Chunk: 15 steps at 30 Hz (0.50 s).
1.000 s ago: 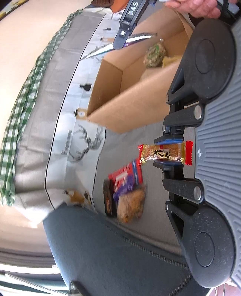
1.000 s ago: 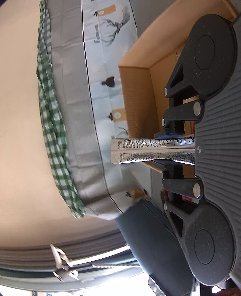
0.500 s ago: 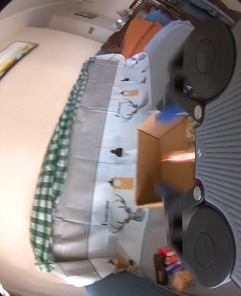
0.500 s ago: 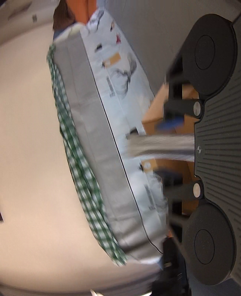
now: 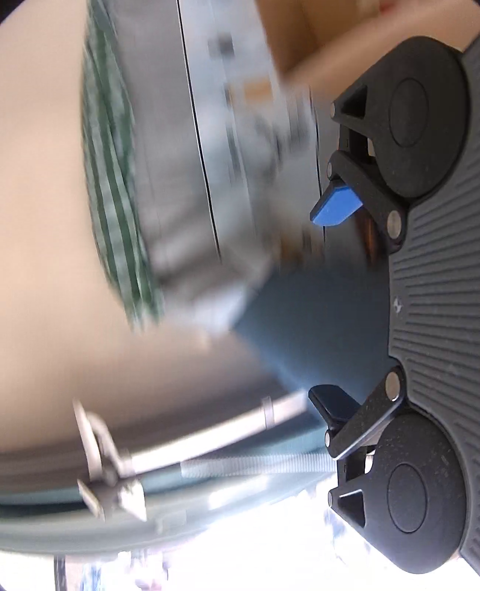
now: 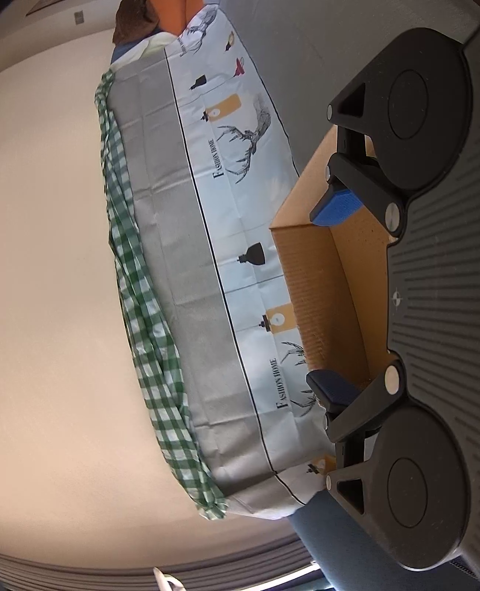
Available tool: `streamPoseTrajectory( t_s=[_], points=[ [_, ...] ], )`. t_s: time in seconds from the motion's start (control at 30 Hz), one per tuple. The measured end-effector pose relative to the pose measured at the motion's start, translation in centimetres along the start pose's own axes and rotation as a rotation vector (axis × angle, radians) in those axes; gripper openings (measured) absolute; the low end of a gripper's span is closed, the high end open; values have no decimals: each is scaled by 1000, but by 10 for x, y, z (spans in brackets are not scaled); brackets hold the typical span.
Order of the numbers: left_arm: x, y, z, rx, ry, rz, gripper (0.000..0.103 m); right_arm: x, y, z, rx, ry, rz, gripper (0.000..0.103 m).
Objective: Organize snacks
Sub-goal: 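Move both tools back toward the remaining snacks on the sofa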
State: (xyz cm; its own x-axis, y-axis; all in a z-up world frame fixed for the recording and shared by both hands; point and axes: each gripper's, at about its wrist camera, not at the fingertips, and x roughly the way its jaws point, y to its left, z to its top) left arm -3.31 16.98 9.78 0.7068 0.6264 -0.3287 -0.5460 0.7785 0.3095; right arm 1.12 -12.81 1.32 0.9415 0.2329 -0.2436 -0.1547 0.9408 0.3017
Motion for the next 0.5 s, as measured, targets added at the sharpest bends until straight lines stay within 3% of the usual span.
streamPoseTrajectory(
  t_s=[0.13, 0.23, 0.33, 0.37, 0.5],
  points=[
    [36, 46, 4, 0, 28, 162, 100, 2, 8, -2, -29, 14, -1, 87],
    [60, 64, 4, -8, 76, 209, 101, 2, 14, -4, -53, 19, 1, 87],
    [86, 76, 1, -52, 118, 176, 101, 3, 25, -7, -94, 23, 7, 87],
    [89, 77, 2, -67, 91, 140, 101, 3, 28, -8, -107, 24, 12, 86],
    [58, 54, 15, -77, -167, -30, 102, 1, 43, -13, -167, 26, 42, 86]
  ],
)
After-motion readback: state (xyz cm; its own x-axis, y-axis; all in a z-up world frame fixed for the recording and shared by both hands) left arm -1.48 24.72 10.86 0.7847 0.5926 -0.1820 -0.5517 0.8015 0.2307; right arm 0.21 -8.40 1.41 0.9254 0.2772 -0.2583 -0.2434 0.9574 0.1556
